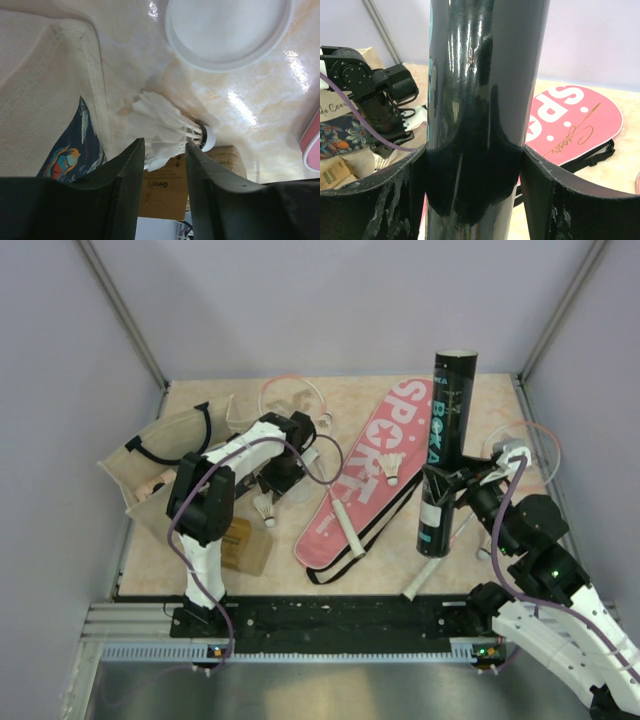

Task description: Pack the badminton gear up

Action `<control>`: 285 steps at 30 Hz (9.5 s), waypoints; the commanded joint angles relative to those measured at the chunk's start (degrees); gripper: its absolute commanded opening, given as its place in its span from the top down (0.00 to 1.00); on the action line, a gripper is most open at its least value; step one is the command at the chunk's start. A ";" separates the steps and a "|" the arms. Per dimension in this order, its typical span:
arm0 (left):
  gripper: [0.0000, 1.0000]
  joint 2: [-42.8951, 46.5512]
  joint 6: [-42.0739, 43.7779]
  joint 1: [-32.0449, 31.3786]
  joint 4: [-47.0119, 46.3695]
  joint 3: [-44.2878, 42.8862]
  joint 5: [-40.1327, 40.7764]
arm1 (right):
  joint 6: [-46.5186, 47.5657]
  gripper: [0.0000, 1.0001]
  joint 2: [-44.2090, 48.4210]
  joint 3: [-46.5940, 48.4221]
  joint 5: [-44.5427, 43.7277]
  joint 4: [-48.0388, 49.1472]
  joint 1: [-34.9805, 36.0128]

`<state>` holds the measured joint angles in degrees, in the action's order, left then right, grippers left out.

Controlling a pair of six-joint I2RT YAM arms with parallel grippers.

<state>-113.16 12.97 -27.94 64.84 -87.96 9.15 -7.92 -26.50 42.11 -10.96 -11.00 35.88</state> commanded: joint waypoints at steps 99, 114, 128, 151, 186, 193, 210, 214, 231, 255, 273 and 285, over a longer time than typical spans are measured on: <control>0.76 56.83 -37.42 -2.82 -50.11 21.71 -48.79 | 35.26 0.60 -12.52 -8.80 40.14 15.75 0.33; 0.38 57.71 -31.25 -2.82 -42.69 13.87 -39.30 | 23.14 0.60 -13.31 -8.45 18.54 14.88 0.33; 0.37 45.15 -43.72 -2.82 -52.00 19.76 1.38 | 11.44 0.57 -4.01 -7.13 -0.99 18.12 0.24; 0.41 1.29 -63.24 -0.63 -82.05 12.46 12.39 | 9.77 0.59 4.88 -4.75 3.49 18.39 0.33; 1.00 -8.49 -65.18 2.81 -100.96 11.75 -3.34 | 11.00 0.59 6.02 -6.60 3.84 15.22 0.25; 1.00 2.49 -61.49 2.72 -102.37 19.93 -7.47 | 13.80 0.59 5.58 -6.78 5.16 9.27 0.33; 1.00 45.72 -37.85 2.81 -58.20 20.04 -18.20 | 29.80 0.58 2.60 -1.68 25.69 -3.84 0.33; 1.00 54.17 -33.46 2.89 -46.58 16.34 -21.53 | 38.13 0.58 -0.30 0.25 35.38 -7.62 0.33; 1.00 70.01 -31.78 2.81 -28.71 12.64 -40.08 | 50.55 0.57 -8.48 -0.18 36.79 -7.29 0.33; 1.00 69.57 -40.39 2.81 -48.93 27.14 -53.09 | 50.02 0.61 -9.97 -3.00 43.22 -2.09 0.33; 1.00 66.15 -45.14 2.19 -57.98 34.96 -55.99 | 42.03 0.60 -11.64 -1.76 44.80 2.21 0.95; 1.00 64.30 -44.18 1.23 -58.61 37.34 -56.87 | 43.25 0.60 -13.31 -3.35 45.59 3.71 1.12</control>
<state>-47.33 -31.66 -25.80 6.68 -51.64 -45.65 34.98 -40.25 38.13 31.20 -16.58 35.92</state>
